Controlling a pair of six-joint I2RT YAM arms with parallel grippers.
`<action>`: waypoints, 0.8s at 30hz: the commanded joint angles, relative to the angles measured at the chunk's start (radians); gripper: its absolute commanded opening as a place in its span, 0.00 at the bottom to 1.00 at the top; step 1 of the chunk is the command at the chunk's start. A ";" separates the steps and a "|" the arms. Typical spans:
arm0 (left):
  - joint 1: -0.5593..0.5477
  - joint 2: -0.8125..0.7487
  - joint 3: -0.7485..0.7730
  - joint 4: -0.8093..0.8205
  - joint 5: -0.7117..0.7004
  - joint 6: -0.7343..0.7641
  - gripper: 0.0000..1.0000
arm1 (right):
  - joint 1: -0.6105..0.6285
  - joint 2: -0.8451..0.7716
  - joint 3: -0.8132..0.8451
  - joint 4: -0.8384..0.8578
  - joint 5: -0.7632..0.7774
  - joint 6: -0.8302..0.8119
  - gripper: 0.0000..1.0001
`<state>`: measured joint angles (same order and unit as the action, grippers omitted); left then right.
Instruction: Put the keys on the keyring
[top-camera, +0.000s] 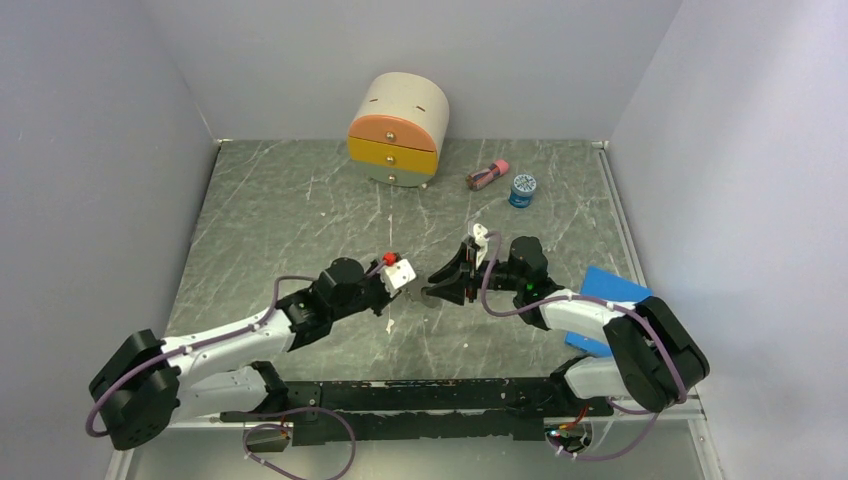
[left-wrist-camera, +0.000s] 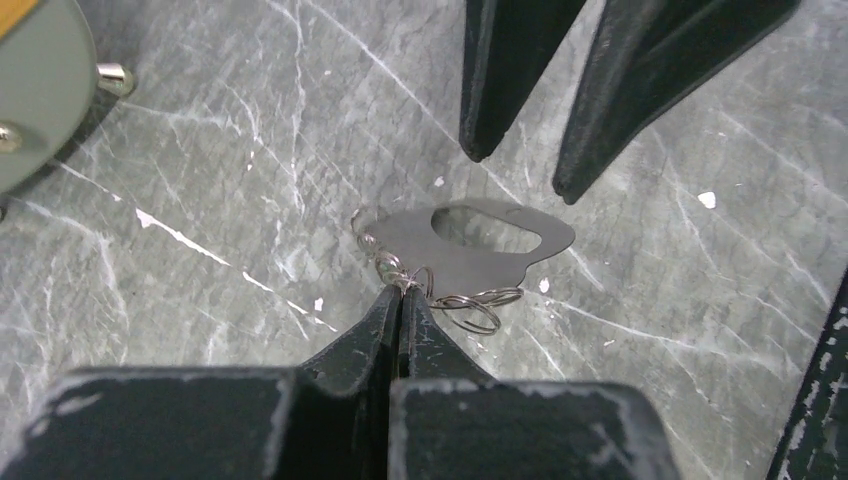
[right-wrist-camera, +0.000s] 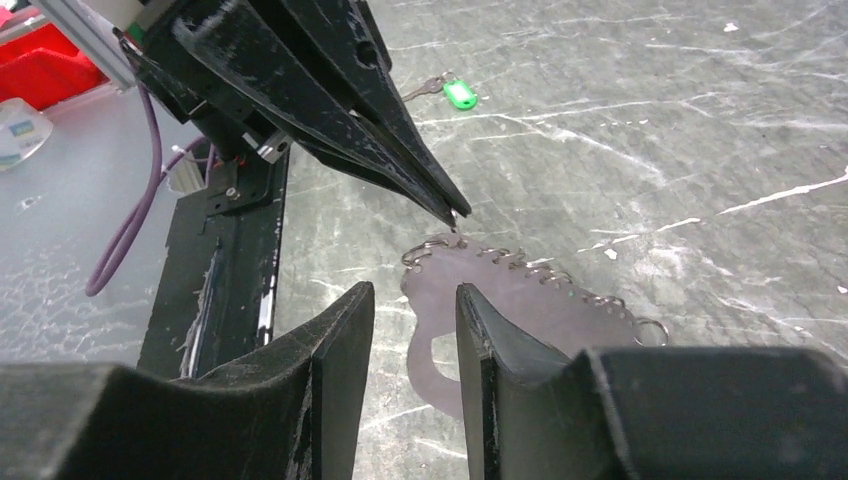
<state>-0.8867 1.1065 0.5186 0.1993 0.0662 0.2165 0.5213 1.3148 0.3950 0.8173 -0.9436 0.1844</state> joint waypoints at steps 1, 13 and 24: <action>-0.001 -0.099 -0.032 0.091 0.058 0.031 0.03 | -0.001 -0.006 0.051 0.049 -0.024 0.006 0.40; -0.001 -0.199 -0.097 0.232 0.158 0.037 0.03 | 0.008 -0.053 0.127 -0.001 -0.106 -0.040 0.46; -0.002 -0.245 -0.125 0.325 0.196 0.049 0.03 | 0.084 -0.072 0.155 -0.103 -0.109 -0.161 0.43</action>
<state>-0.8867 0.8902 0.3851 0.4240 0.2134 0.2462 0.5808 1.2713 0.4953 0.7654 -1.0420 0.1177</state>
